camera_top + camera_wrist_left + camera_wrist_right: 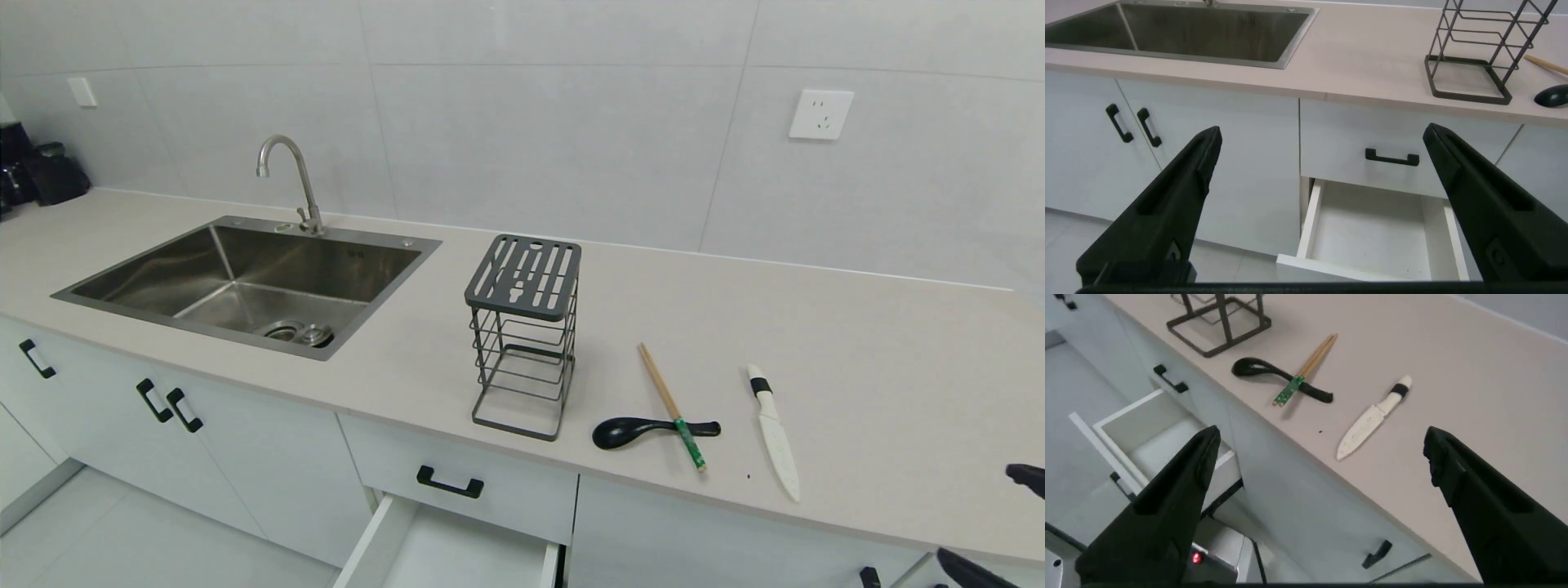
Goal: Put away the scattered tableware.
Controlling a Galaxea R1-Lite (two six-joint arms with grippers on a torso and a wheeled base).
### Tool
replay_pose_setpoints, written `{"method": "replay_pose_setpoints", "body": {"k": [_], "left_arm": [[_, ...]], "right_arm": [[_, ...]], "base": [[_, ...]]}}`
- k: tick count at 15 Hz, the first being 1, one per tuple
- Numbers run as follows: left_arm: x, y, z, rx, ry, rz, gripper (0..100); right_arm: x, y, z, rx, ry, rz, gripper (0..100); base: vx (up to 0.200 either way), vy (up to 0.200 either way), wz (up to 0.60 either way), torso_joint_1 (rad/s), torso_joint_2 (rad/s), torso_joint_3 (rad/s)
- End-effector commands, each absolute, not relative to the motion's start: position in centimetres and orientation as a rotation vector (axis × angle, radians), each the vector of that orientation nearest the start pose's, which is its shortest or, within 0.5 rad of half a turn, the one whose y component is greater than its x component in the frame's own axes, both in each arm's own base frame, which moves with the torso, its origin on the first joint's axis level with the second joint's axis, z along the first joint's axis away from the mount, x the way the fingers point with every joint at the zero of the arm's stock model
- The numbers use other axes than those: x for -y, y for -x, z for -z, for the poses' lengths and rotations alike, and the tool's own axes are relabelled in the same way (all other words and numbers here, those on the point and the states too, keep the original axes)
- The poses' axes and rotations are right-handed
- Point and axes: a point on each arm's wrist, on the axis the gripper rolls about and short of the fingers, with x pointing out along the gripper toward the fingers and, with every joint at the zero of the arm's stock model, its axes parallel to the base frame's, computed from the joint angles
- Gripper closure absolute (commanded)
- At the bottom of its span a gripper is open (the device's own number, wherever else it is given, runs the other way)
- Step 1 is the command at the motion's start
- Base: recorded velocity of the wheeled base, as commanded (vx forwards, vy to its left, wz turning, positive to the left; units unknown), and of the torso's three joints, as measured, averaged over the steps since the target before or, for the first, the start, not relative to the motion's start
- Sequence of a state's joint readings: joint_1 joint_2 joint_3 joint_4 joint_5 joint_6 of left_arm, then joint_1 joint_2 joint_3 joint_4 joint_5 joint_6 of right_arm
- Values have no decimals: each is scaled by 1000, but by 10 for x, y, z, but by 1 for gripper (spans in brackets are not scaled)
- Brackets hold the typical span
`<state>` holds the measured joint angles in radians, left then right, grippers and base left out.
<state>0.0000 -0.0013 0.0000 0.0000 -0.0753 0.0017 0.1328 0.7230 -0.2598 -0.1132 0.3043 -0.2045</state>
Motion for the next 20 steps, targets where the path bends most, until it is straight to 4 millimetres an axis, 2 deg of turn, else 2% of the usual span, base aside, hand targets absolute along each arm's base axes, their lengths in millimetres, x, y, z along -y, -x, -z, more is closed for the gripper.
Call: {"method": "replay_pose_setpoints", "body": {"k": [1,2,3,4,8,11,13,15,17,20], "left_arm": [[2,23,-75,0,-2,75,0],[2,23,-75,0,-2,75,0],[2,23,-75,0,-2,75,0],[2,23,-75,0,-2,75,0],[2,23,-75,0,-2,75,0],[2,23,-75,0,-2,75,0],[2,23,-75,0,-2,75,0],[2,23,-75,0,-2,75,0],[2,23,-75,0,-2,75,0],[2,23,-75,0,-2,75,0]], "right_arm": [[-28,-104,-153,-447,186,-547,0],[-32,-122,-153,-490,179,-549,0],[-33,-127,-152,-503,176,-552,0],[-41,-140,-152,-527,168,-577,0],[-61,-154,-141,-613,194,-646,0],[-72,-173,-133,-686,164,-649,0],[-87,-174,-132,-737,76,-646,0],[-109,-174,-133,-791,-46,-562,0],[-115,-179,-133,-807,-91,-518,0],[-127,-181,-119,-865,-54,-470,0]], "base": [[0,0,0,0,0,0],[0,0,0,0,0,0],[0,0,0,0,0,0],[0,0,0,0,0,0],[0,0,0,0,0,0],[0,0,0,0,0,0],[0,0,0,0,0,0],[0,0,0,0,0,0],[0,0,0,0,0,0],[0,0,0,0,0,0]]}}
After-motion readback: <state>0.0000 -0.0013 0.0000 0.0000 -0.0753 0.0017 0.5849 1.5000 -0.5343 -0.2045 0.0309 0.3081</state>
